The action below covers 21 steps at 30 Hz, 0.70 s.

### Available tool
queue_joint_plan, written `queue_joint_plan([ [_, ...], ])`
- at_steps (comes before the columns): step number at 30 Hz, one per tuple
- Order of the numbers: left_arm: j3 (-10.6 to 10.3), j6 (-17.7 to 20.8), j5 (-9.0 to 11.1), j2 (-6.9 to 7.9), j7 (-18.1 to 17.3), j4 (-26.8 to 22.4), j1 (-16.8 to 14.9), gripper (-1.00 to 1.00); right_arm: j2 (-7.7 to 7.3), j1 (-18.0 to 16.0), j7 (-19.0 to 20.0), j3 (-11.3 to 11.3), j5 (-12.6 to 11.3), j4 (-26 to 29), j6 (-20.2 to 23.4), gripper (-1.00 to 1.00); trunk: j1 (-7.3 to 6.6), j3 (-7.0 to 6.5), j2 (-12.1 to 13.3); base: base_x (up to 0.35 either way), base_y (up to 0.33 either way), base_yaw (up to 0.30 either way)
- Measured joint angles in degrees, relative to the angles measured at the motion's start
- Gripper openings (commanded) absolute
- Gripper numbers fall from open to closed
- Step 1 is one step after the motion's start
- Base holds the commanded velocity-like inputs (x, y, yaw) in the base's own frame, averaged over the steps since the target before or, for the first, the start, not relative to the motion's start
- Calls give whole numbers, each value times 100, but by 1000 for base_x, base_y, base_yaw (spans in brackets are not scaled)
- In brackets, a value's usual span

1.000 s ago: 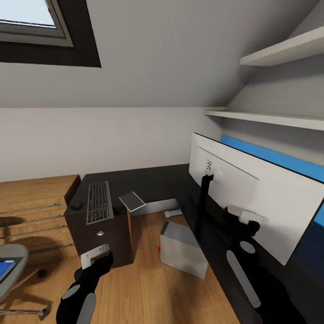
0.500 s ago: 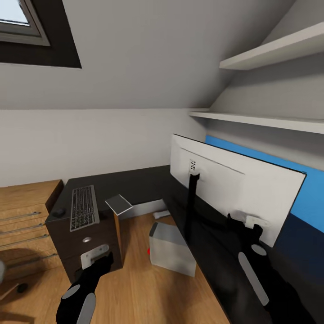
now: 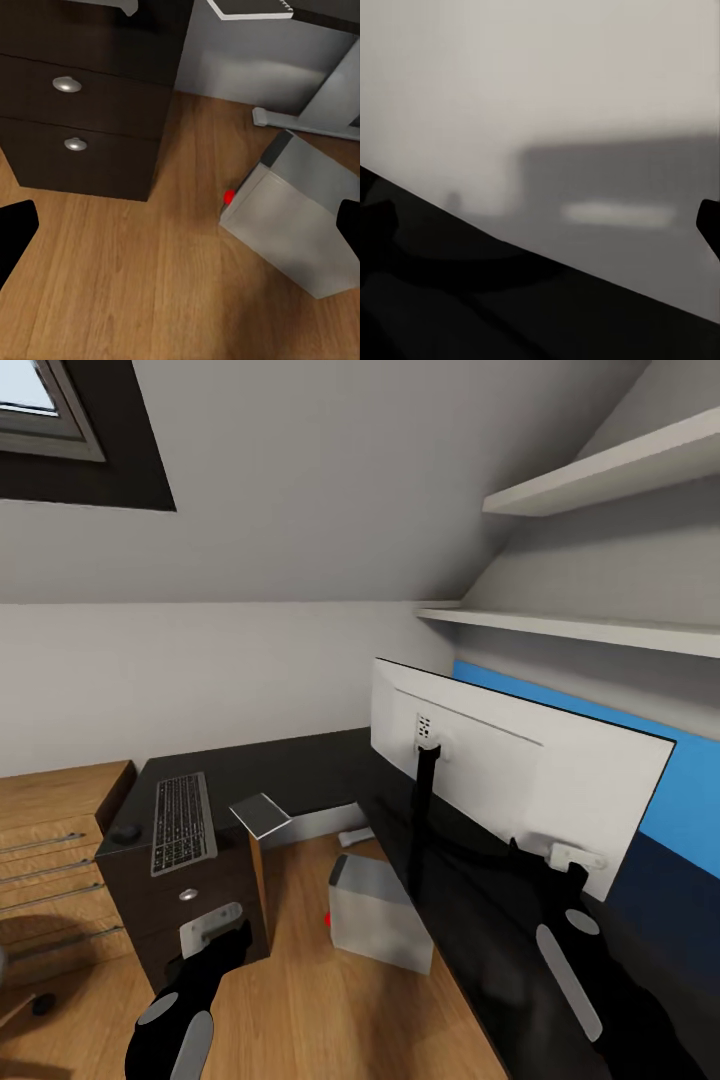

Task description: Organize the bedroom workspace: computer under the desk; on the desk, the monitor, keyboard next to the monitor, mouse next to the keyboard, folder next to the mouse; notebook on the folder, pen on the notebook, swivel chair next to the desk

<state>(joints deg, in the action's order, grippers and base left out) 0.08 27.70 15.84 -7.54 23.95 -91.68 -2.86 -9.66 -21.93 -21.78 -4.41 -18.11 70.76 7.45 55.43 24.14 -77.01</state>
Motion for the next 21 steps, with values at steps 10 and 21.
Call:
queue_joint_plan([
  [10,0,-8,2,0,0,0,0,100,7,0,2,-24,-6,-2,-32,100,-1,0,0,149,0,0],
  [21,0,-1,1,0,0,0,0,100,23,0,2,-40,-6,44,-127,100,0,0,0,8,0,0],
])
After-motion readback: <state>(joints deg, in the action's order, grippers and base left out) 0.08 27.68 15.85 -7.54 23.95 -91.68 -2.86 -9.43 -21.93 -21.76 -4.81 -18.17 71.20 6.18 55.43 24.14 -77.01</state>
